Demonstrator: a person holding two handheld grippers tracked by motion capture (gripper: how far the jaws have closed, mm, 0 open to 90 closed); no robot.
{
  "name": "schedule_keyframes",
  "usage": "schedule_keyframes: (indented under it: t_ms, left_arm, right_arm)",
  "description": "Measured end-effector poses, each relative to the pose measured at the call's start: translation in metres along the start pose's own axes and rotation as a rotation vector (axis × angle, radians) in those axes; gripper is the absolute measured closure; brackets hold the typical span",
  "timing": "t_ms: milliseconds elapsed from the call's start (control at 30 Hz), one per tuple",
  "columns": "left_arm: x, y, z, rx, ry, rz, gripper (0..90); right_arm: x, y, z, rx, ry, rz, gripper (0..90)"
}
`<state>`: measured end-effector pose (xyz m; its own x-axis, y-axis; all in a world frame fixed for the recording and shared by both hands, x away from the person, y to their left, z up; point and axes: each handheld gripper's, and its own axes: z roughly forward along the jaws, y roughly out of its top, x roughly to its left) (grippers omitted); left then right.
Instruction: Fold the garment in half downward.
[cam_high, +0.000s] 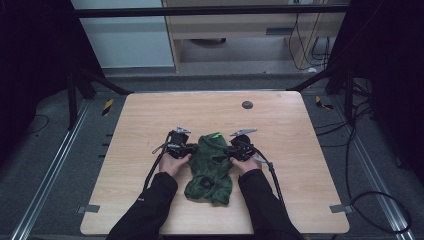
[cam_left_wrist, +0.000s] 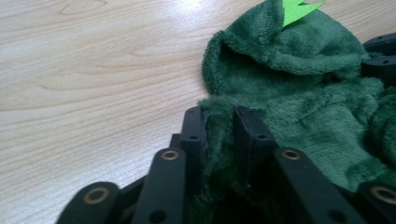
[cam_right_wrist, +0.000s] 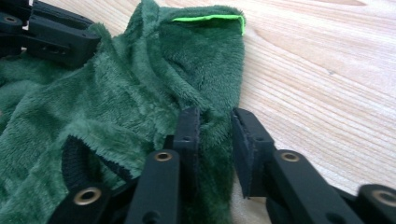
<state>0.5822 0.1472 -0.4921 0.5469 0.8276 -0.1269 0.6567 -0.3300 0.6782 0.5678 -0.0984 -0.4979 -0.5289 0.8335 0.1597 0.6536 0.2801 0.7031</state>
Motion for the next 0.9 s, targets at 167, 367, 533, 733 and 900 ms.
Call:
schedule_keyframes:
  t_ms: [167,367,533,733,900]
  left_arm:
    - [-0.002,0.001,0.001,0.008,-0.004,-0.007,82.0]
    - [-0.002,0.003,-0.004,0.003,-0.007,-0.013,84.4]
    - [-0.005,0.008,-0.018,-0.038,-0.020,-0.003,84.8]
    - [-0.011,0.015,-0.034,-0.073,-0.027,0.027,85.0]
    - [-0.014,0.018,-0.048,-0.088,-0.031,0.050,85.0]
  right_arm:
    - [0.003,0.002,-0.001,0.009,-0.003,-0.006,82.4]
    - [0.003,0.006,-0.006,0.003,-0.002,-0.014,85.1]
    - [0.002,0.010,-0.013,-0.025,0.006,-0.016,85.3]
    - [0.003,0.016,-0.025,-0.061,0.021,-0.034,85.3]
    - [0.005,0.019,-0.034,-0.085,0.030,-0.057,85.3]
